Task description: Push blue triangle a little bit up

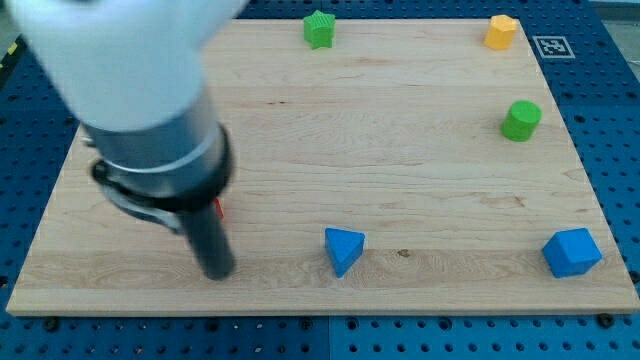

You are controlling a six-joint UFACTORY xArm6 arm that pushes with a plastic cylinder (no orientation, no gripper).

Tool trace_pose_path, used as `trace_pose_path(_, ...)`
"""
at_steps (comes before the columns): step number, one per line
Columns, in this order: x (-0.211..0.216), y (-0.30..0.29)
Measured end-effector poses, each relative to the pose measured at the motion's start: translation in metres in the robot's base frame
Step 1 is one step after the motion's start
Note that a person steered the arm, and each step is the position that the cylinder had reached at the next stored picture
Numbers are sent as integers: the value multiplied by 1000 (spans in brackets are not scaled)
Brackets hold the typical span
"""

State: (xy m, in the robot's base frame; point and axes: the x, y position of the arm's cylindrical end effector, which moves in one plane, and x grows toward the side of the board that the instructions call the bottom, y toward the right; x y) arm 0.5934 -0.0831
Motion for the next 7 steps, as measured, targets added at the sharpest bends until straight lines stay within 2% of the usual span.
trace_pose_path(1,21,92)
trace_pose_path(2,24,117)
trace_pose_path(5,9,133)
trace_pose_path(7,-9,104)
